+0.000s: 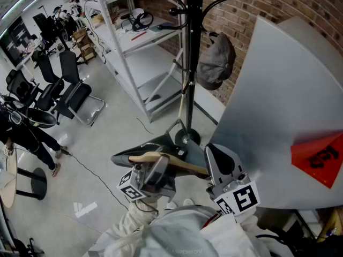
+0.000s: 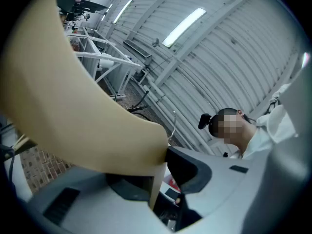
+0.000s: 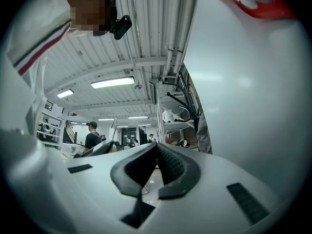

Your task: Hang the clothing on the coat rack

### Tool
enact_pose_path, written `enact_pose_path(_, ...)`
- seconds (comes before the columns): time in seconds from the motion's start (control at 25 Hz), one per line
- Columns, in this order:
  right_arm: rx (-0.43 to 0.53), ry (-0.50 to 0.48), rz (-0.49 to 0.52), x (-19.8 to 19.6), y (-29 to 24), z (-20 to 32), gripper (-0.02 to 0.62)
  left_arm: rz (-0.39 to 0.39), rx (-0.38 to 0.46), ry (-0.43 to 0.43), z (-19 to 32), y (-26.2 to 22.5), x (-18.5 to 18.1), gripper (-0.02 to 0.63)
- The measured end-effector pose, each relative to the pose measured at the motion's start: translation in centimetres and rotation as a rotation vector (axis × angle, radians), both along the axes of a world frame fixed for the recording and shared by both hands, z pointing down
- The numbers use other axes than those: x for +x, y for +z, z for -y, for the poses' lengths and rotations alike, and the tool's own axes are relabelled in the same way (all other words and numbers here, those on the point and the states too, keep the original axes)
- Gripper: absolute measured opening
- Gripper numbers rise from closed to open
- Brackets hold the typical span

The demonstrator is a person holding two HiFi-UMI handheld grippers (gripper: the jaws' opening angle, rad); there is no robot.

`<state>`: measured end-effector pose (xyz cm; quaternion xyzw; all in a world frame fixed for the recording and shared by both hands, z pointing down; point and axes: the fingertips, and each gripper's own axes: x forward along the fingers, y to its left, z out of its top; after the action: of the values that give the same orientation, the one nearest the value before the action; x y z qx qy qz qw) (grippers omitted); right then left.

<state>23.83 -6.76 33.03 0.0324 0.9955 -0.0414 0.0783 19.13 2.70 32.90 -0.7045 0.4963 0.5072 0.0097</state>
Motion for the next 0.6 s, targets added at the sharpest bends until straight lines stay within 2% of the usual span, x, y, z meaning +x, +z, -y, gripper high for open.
enact_pose_path(0.32, 0.0, -0.027, 0.008, 0.5, -0.5, 0.6, 0.025, 0.059, -0.023, -0.034, 0.6, -0.8, 1.0, 0.117)
enact_pose_path(0.6, -0.001, -0.065, 0.014, -0.4, -0.3, 1.0, 0.025, 0.074, -0.029, -0.081, 0.9, -1.1, 0.8, 0.117)
